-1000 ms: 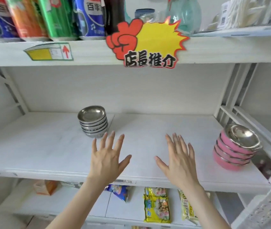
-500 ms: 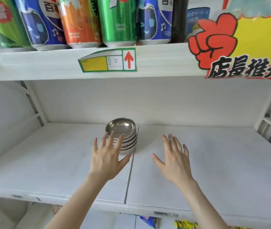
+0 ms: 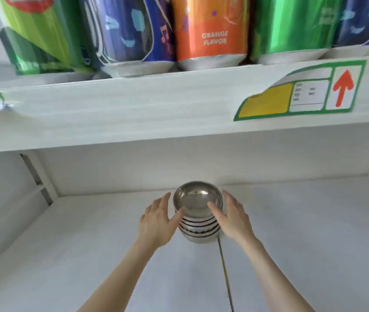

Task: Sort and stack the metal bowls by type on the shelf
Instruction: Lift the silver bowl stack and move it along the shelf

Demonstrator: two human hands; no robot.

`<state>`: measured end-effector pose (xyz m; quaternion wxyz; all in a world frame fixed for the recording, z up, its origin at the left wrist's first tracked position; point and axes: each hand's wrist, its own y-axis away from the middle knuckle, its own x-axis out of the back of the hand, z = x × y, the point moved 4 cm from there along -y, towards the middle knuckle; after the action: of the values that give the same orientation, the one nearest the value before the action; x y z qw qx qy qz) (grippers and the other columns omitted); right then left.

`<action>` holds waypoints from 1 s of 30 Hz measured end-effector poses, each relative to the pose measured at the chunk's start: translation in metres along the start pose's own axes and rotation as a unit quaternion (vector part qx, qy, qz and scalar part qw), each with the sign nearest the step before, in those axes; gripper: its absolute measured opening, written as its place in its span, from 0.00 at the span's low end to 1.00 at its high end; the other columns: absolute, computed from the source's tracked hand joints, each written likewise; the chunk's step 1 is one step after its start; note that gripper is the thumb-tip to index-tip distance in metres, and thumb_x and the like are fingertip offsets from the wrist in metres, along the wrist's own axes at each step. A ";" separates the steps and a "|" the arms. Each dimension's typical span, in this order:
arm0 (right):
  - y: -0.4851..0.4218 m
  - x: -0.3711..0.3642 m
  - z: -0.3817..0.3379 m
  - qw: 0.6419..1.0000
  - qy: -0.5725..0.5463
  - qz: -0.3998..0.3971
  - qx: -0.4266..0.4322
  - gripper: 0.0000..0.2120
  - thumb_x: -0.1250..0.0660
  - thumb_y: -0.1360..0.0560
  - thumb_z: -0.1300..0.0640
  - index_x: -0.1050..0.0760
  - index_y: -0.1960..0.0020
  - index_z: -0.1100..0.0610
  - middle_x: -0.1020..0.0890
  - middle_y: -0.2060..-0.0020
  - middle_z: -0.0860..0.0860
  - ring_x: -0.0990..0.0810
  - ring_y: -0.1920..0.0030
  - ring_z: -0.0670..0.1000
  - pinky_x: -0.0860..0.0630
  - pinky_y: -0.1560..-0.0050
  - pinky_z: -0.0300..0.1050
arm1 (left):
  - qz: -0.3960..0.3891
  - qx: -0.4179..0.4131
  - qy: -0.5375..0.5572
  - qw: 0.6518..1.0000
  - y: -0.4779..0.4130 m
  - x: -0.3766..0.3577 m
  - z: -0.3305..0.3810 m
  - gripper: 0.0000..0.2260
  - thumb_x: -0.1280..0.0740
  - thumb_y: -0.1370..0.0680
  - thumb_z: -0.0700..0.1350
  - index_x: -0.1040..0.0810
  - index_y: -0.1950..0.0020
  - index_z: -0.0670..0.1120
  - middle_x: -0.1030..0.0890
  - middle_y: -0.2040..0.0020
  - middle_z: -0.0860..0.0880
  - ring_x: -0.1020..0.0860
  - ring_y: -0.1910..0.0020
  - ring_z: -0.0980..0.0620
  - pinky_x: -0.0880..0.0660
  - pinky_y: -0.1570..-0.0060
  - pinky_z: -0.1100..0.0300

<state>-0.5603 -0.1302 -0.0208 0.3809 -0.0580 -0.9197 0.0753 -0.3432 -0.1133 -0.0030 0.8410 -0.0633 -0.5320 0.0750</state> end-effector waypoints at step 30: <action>0.003 -0.038 0.024 0.885 -0.410 -0.097 -0.200 0.27 0.38 0.29 0.32 0.27 0.37 0.48 0.17 0.45 0.49 0.18 0.45 0.50 0.22 0.42 0.58 | -0.241 0.128 0.429 0.861 -0.014 -0.058 -0.004 0.37 0.43 0.33 0.76 0.35 0.29 0.58 0.24 0.36 0.54 0.24 0.41 0.49 0.33 0.33 0.46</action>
<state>-0.5502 -0.1358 -0.0642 -0.0445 -0.0076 -0.9905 -0.1299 -0.3627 -0.1378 -0.0533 0.9786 0.1493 -0.1029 -0.0968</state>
